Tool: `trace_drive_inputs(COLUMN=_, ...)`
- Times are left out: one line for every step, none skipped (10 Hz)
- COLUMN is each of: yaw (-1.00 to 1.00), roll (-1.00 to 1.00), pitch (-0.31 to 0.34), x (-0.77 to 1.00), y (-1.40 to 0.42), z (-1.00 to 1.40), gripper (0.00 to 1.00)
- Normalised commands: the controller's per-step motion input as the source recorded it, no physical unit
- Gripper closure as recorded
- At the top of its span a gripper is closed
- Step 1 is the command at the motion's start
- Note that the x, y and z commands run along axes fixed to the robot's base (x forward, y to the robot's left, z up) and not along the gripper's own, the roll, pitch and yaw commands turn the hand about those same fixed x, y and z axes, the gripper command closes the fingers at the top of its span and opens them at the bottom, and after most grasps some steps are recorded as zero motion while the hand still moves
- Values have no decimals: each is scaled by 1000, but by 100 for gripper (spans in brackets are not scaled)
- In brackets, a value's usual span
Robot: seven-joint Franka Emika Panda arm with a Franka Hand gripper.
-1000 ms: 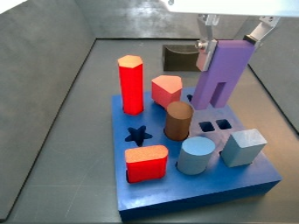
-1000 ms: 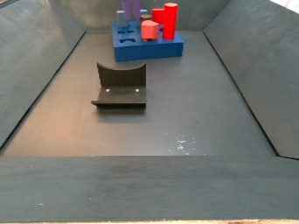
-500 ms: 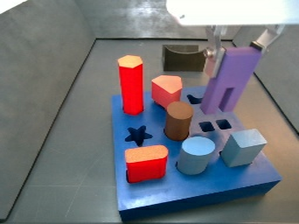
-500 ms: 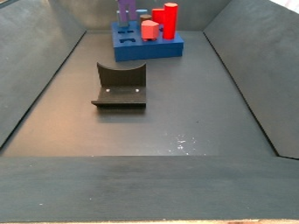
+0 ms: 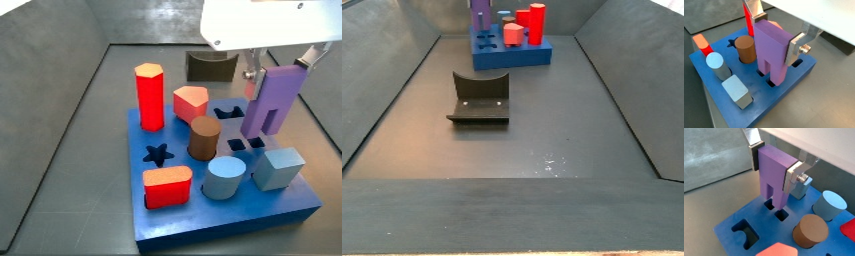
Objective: Pick up the double-square object. Move up. Rotate the double-square object. Place the double-square object on the fixture. Regrasp the double-square object. Move to above the board. Insert the double-square object.
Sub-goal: Insert the double-square object.
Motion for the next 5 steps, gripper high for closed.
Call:
trace_drive_inputs(yaw=11, roll=169, pitch=0, x=60, y=0, z=-229, gripper=100)
trace_drive_inputs(yaw=120, roll=296, pitch=0, x=23, y=-23, z=-251, gripper=100)
trace_drive_inputs(yaw=94, roll=91, pitch=-23, x=0, y=0, z=-237, gripper=100)
trace_drive_inputs(yaw=37, roll=11, pitch=-17, x=0, y=0, z=-209, gripper=100)
trace_drive_inputs(yaw=0, roll=0, pitch=0, x=-57, y=0, z=-77, gripper=100)
